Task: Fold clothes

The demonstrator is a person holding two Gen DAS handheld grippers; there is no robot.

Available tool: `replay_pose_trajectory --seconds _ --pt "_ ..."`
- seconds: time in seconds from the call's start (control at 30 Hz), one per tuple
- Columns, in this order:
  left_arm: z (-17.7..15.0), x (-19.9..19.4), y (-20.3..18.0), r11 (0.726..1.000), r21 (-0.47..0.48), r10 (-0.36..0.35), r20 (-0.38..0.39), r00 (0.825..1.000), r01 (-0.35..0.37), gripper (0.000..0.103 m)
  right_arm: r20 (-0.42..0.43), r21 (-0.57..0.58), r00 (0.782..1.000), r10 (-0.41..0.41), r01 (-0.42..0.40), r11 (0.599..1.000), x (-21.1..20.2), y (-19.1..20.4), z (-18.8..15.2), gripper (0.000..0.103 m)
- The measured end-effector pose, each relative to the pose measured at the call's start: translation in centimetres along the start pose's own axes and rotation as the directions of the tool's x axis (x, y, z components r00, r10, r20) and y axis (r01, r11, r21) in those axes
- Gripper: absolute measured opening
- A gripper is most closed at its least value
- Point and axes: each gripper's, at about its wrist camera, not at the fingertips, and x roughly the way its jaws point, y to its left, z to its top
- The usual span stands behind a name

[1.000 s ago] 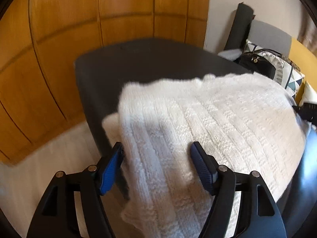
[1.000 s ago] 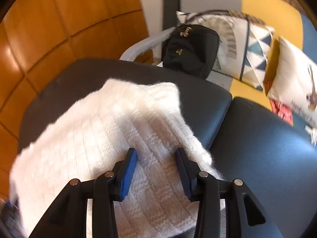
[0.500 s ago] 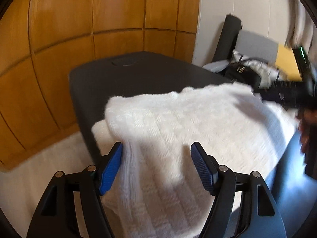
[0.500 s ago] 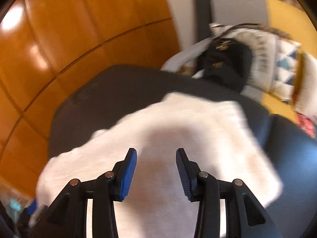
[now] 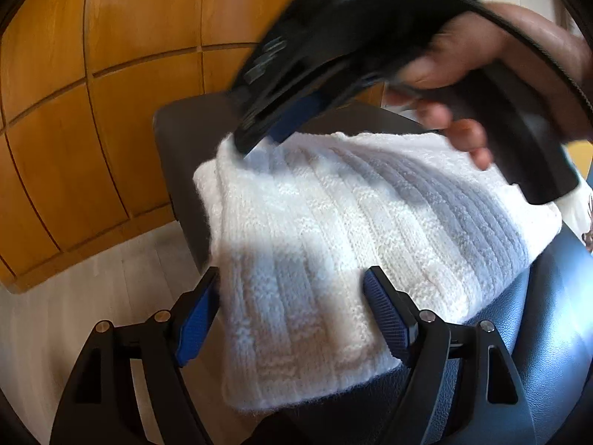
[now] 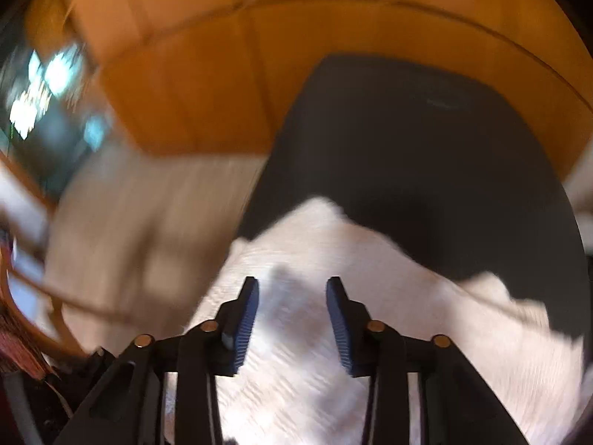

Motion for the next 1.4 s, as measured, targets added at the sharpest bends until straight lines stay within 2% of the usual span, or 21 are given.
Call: replay_pose_trajectory --seconds 0.07,0.17,0.33,0.47,0.57,0.7,0.77,0.83,0.93,0.97,1.07,1.2,1.3,1.4 --pt "-0.2 0.0 0.1 1.000 -0.012 -0.007 -0.001 1.000 0.007 0.082 -0.063 -0.089 0.998 -0.025 0.019 0.996 2.3 2.0 0.7 0.033" --pt "-0.4 0.1 0.2 0.999 -0.031 -0.017 -0.002 1.000 0.017 0.082 -0.083 -0.120 0.994 -0.066 0.056 0.991 4.5 3.2 1.3 0.034" --pt "-0.8 0.2 0.3 0.998 -0.061 -0.035 -0.003 0.999 0.034 0.082 -0.023 0.038 1.000 -0.003 0.004 0.999 4.1 1.1 1.2 0.036" --pt "-1.5 -1.4 0.7 0.992 -0.078 -0.100 -0.019 0.995 0.098 0.082 0.121 0.170 0.993 -0.009 -0.012 0.985 0.7 0.6 0.2 0.036" --pt "-1.5 -2.5 0.0 0.990 -0.023 -0.143 -0.010 0.990 0.142 0.082 0.238 0.243 0.967 -0.089 0.030 0.970 -3.0 -0.2 -2.0 0.036" --pt "-0.4 -4.1 0.3 0.984 -0.012 -0.178 0.038 0.983 0.178 0.082 0.258 0.311 0.927 -0.273 0.188 0.932 -6.8 -0.7 -6.2 0.037" --pt "0.8 -4.7 1.1 0.983 -0.026 -0.180 0.088 0.980 0.183 0.082 0.229 0.371 0.906 -0.356 0.257 0.892 -7.9 -1.2 -8.8 0.037" --pt "2.0 -5.0 1.9 0.985 -0.037 -0.161 0.138 0.977 0.168 0.082 0.190 0.446 0.879 -0.438 0.321 0.836 -8.9 -2.1 -11.5 0.037" --pt "3.6 -4.6 2.3 0.984 -0.065 -0.155 0.154 0.976 0.166 0.082 0.116 0.602 0.826 -0.551 0.383 0.701 -10.3 -4.5 -15.7 0.037" --pt "4.2 -4.1 2.3 0.983 -0.069 -0.160 0.147 0.976 0.171 0.082 0.101 0.645 0.817 -0.567 0.380 0.662 -10.8 -5.6 -17.1 0.037" --pt "6.0 -1.6 1.1 0.984 -0.027 -0.171 0.088 0.981 0.174 0.082 0.080 0.759 0.795 -0.601 0.342 0.553 -12.1 -8.4 -20.9 0.037" --pt "6.6 1.6 -1.4 0.989 0.084 -0.120 -0.023 0.992 0.122 0.082 0.049 0.854 0.769 -0.637 0.299 0.427 -13.5 -11.1 -24.1 0.037" --pt "6.2 4.0 -2.3 0.985 0.152 -0.062 -0.099 0.993 0.076 0.082 0.038 0.892 0.770 -0.637 0.261 0.369 -14.0 -13.3 -25.9 0.037" --pt "5.1 4.2 -2.3 0.980 0.181 -0.076 -0.050 0.996 0.084 0.085 -0.030 0.898 0.766 -0.642 0.303 0.319 -13.4 -15.3 -27.0 0.038"
